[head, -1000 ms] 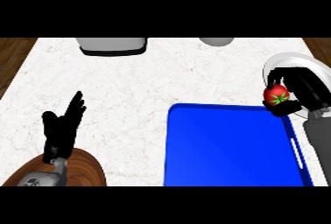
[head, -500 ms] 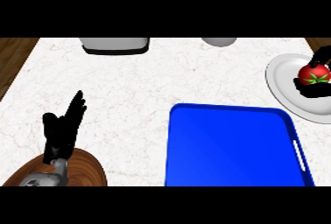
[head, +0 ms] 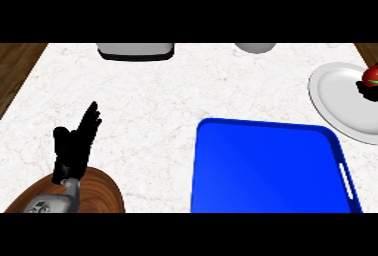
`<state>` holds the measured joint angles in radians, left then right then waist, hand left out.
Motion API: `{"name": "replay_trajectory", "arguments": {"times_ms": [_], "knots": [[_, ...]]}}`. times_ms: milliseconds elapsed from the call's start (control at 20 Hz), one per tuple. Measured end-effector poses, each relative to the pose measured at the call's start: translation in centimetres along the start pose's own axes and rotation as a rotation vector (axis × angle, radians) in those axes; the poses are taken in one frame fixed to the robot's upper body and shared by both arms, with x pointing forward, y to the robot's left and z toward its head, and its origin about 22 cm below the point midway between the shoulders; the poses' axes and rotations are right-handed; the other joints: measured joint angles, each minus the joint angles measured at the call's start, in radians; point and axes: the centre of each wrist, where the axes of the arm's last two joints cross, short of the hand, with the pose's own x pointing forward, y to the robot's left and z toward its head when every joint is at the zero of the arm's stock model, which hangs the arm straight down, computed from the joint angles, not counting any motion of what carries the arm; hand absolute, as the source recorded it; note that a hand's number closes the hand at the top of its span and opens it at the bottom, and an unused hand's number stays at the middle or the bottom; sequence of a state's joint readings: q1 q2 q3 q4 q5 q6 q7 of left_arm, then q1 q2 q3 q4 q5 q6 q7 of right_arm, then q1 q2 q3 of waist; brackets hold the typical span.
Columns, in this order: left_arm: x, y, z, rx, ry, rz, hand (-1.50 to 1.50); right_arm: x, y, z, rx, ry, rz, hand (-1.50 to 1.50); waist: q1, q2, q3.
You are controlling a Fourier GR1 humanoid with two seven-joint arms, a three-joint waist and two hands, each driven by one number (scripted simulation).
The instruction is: Pick the tomato from the tray and place it in the plate
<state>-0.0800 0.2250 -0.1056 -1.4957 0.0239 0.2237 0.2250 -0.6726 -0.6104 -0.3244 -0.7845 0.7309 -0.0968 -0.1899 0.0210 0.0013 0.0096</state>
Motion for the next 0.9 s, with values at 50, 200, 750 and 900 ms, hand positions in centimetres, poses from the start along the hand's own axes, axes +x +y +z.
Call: {"name": "replay_trajectory", "arguments": {"times_ms": [50,200,750,900], "knots": [[0.1,0.0,0.1,-0.001,-0.004,0.002,0.00,-0.7,0.1,0.0,0.005,0.007,0.010,1.50,0.002,0.000,-0.001],[0.2,-0.2,0.0,-0.009,-0.010,0.002,0.00,-2.2,0.5,-0.1,0.026,0.035,0.028,1.50,0.008,0.003,0.000],[0.5,-0.8,-0.3,-0.023,-0.025,0.003,0.00,-6.8,1.6,1.6,0.349,0.150,0.061,-1.50,0.031,0.015,0.001],[0.6,-0.7,-0.5,-0.026,-0.021,-0.002,0.00,-7.1,1.8,1.7,0.425,0.154,0.056,-1.50,0.034,0.016,0.001]]}}
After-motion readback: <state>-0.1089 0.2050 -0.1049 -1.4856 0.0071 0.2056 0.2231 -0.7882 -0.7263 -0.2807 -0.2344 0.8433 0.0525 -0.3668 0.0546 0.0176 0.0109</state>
